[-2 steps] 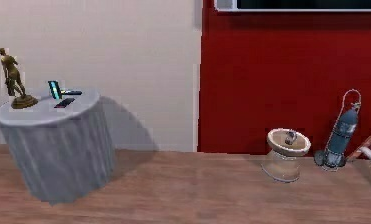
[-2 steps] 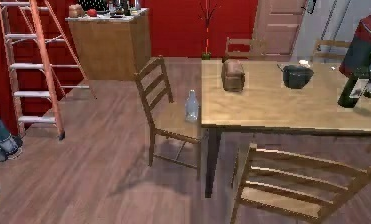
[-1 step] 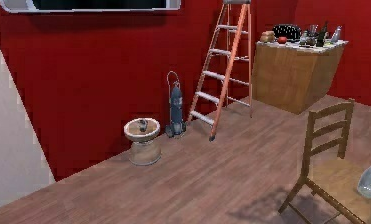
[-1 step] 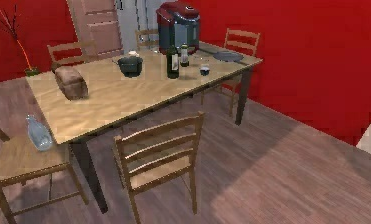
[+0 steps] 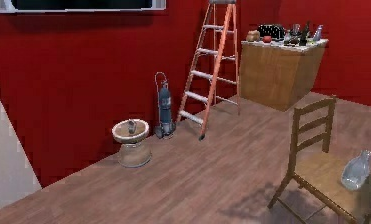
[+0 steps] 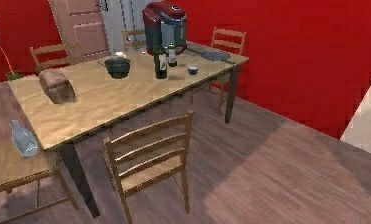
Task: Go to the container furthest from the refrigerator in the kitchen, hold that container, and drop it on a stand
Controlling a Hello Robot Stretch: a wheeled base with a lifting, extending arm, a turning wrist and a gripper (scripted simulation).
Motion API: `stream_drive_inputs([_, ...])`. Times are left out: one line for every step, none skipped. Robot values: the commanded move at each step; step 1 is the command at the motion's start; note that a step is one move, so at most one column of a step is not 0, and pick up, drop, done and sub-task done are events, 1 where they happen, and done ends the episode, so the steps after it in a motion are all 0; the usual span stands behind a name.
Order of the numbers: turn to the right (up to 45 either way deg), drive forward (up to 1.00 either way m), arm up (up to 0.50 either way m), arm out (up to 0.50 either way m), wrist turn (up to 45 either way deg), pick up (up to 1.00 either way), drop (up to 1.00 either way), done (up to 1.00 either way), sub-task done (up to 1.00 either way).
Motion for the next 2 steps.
stream_drive_inputs([0.0,0.40,0.00,0.00,0.0,0.00,0.00,0.00,0.00])
stream_drive_inputs([3.0,0.00,0.00,0.00,0.0,0.00,0.00,0.00,0.00])
